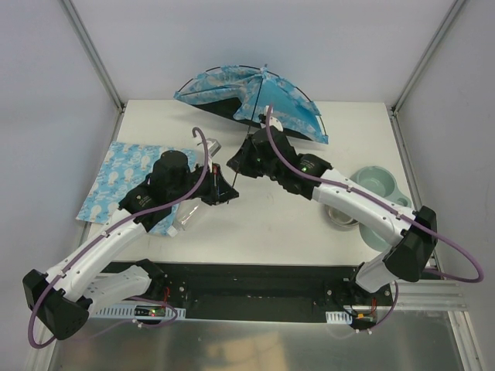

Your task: Set up the pet tent

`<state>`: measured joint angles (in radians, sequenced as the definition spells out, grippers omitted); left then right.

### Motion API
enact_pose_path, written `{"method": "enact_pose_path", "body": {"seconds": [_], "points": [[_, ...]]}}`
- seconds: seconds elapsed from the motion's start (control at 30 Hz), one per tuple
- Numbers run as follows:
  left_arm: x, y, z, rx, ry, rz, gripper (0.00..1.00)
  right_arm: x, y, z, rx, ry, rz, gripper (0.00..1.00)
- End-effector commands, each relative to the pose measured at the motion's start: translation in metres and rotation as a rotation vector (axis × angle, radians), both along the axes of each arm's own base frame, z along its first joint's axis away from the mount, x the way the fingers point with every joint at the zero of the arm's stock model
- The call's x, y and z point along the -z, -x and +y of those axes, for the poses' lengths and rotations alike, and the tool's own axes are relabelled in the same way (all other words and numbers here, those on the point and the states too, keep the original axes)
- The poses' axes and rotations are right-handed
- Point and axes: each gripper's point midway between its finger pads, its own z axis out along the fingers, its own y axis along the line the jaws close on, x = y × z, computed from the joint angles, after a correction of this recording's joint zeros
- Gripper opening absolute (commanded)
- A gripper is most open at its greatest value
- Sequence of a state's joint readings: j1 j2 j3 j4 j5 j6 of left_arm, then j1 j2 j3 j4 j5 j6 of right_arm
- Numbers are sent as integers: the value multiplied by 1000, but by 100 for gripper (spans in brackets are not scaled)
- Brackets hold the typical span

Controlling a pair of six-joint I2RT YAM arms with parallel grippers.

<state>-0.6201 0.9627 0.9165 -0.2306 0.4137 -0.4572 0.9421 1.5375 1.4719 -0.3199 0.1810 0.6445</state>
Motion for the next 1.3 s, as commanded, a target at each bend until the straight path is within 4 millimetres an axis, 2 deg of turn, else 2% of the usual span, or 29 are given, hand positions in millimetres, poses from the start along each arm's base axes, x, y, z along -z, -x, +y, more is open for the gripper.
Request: {"method": "enact_pose_path", "body": {"seconds": [0.0,0.07,0.2,0.6,0.67,0.73,0.9,1.0,1.1,1.13,1.27], "points": [[-21,-23,8,-115,6,-79,0,-31,-12,-3,9,-55,-87,25],[-32,-34,13,-174,9,-111,0,-30,-6,-6,3,-52,-84,31],[-41,-48,16,-240,7,-126,0,-26,5,-9,-13,-61,-87,27],[-43,-57,12,-263,11,-118,0,-7,21,-5,-66,-53,-79,21],[-44,-57,11,-259,16,-120,0,-4,21,-4,-67,-46,-71,14],[-46,-57,9,-247,23,-123,0,-2,20,-2,-68,-41,-60,1],[-52,-53,5,-208,34,-136,0,-3,16,-5,-40,-31,-59,0],[-59,-50,8,-199,38,-167,27,-11,12,-11,-15,-39,-75,0],[-67,-44,15,-212,50,-204,69,-17,9,-18,2,-23,-77,0],[-69,-42,20,-219,50,-222,78,-15,8,-21,13,-6,-69,0],[-70,-40,50,-322,2,-296,98,-21,9,-25,10,-13,-58,0]]}}
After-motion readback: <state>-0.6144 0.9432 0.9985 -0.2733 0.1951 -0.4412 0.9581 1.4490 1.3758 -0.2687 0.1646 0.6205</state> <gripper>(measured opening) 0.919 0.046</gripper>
